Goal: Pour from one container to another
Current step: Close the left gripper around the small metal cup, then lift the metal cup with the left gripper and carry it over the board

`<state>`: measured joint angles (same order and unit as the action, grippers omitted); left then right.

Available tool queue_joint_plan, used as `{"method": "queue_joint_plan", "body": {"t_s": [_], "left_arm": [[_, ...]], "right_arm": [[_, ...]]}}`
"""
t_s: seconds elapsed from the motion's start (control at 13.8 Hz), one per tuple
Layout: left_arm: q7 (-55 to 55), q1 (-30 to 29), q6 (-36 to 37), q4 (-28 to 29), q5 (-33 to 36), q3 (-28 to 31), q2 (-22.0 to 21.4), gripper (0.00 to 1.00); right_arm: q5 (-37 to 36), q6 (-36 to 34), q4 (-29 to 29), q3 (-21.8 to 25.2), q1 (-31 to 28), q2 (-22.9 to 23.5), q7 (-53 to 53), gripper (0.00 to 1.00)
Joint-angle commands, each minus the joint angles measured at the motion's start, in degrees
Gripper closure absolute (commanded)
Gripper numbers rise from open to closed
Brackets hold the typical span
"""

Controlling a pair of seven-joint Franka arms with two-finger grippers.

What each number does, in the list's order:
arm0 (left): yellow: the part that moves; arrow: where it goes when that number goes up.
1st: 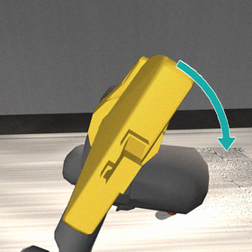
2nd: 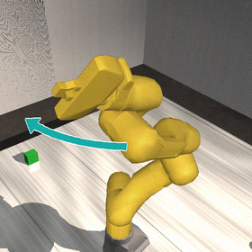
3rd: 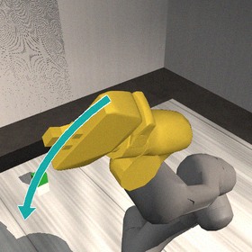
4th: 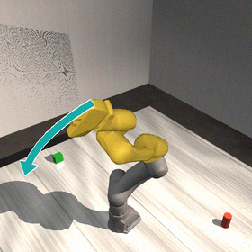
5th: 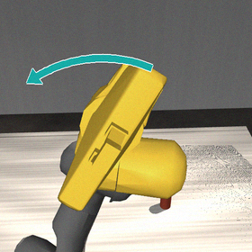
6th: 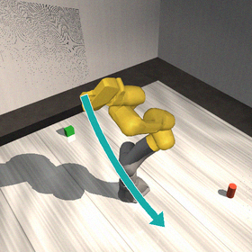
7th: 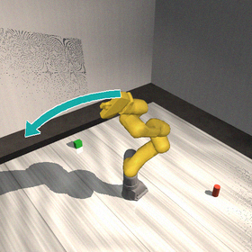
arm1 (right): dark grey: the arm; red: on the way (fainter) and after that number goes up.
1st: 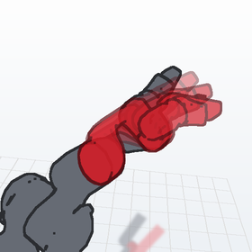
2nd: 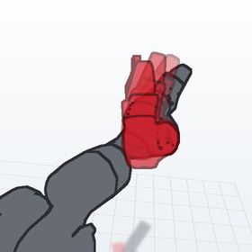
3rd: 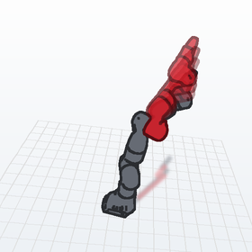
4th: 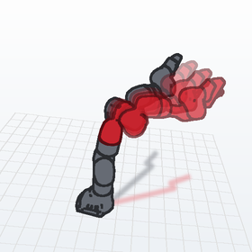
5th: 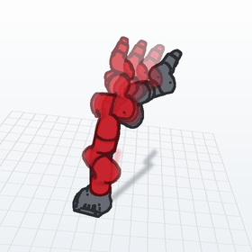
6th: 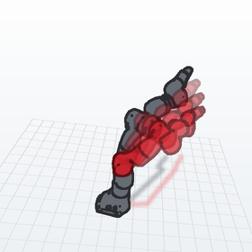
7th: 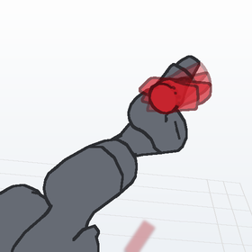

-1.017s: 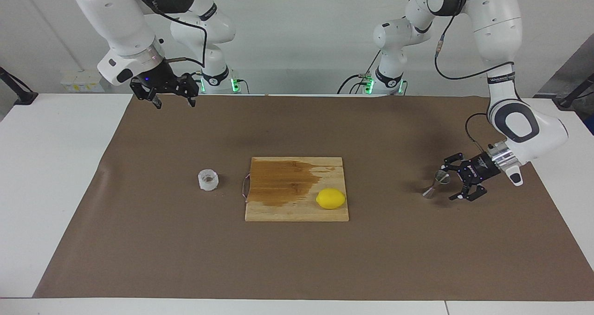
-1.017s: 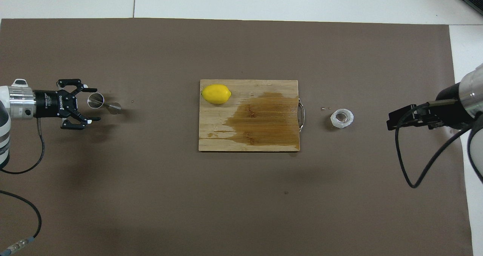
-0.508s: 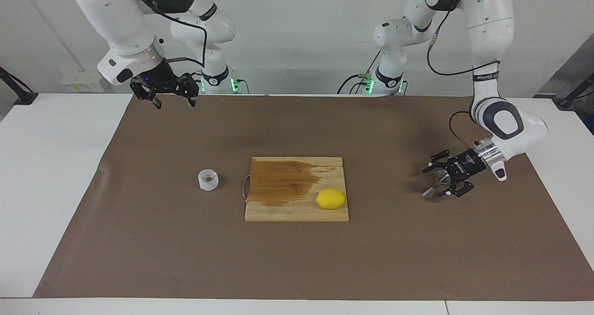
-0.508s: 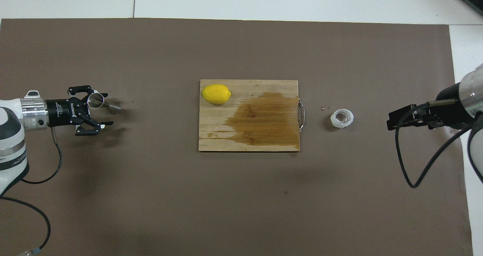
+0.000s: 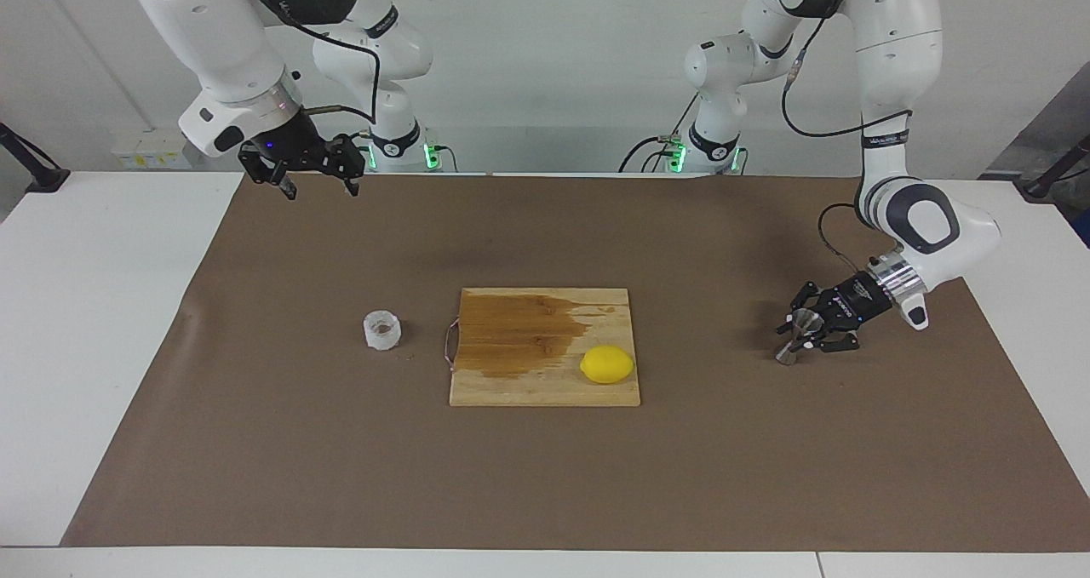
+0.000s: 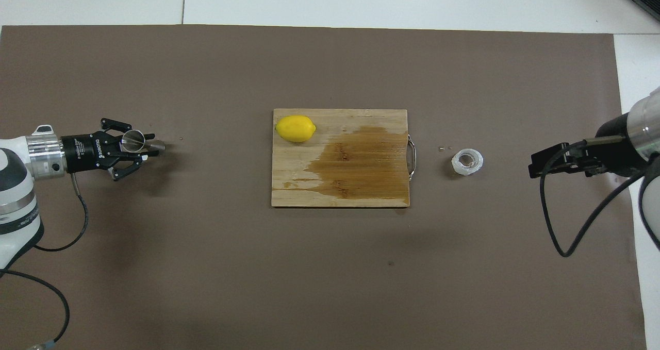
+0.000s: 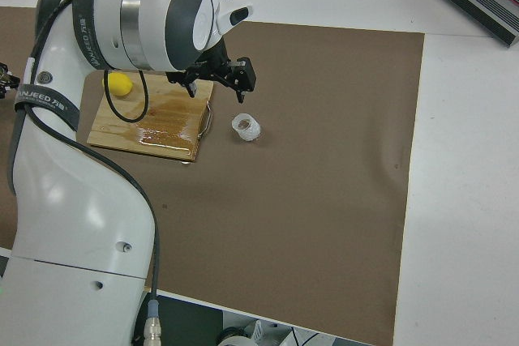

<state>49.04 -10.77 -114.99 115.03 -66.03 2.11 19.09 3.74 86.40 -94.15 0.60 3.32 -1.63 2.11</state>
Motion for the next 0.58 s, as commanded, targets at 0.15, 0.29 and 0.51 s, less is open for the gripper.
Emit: {"method": "queue_joint_plan", "body": {"t_s": [0.15,0.29,0.51], "left_arm": [[-0.27,0.57,4.68,-0.95,-3.31,0.35,-2.04,1.0],[0.08,1.1,6.61,-0.87,-3.4,0.18,-3.7,1.0],[2.46,5.83,7.15,-0.52,-4.2,0.27,-6.52,1.0]], "right_arm": [[1.18,-0.71,0.46,-0.52,-0.95,0.13,0.44,0.0],[1.18,-0.71,0.46,-0.52,-0.95,0.13,0.44,0.0],[1.18,-0.71,0.46,-0.52,-0.95,0.13,0.44,0.0]]}}
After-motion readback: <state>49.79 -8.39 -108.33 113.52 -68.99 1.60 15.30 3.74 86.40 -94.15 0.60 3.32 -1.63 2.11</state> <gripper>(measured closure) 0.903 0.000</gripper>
